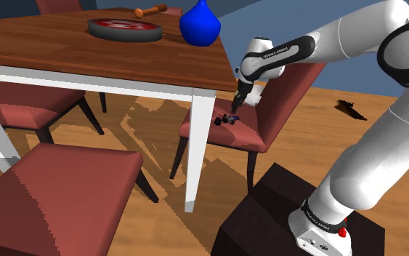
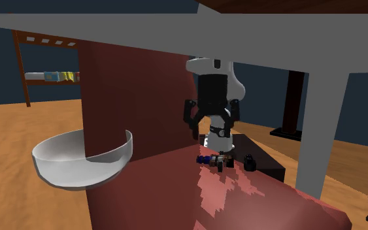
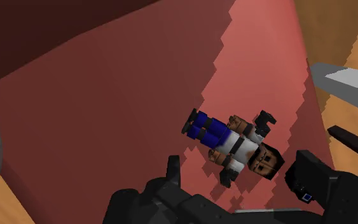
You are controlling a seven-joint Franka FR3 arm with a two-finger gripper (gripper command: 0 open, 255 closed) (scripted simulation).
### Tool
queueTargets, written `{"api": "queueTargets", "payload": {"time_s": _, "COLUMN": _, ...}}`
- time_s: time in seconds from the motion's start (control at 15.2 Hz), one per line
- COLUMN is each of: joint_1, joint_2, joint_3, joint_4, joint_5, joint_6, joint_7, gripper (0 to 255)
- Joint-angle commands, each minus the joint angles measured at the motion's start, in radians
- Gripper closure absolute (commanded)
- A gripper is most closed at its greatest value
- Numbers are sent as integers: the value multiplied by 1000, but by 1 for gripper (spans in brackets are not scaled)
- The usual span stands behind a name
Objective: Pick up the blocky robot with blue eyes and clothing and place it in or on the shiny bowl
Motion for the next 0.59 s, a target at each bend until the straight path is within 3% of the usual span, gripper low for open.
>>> {"api": "queueTargets", "payload": {"time_s": 0.0, "joint_1": 20, "joint_2": 66, "joint_3": 10, "joint_4": 75, "joint_5": 42, "joint_6": -43, "joint_7": -64, "gripper": 0}}
{"api": "queueTargets", "payload": {"time_s": 0.13, "joint_1": 31, "joint_2": 114, "joint_3": 22, "joint_4": 128, "joint_5": 68, "joint_6": -74, "joint_7": -105, "gripper": 0}}
{"api": "queueTargets", "payload": {"time_s": 0.53, "joint_1": 31, "joint_2": 157, "joint_3": 25, "joint_4": 94, "joint_5": 85, "joint_6": 1, "joint_7": -116, "gripper": 0}}
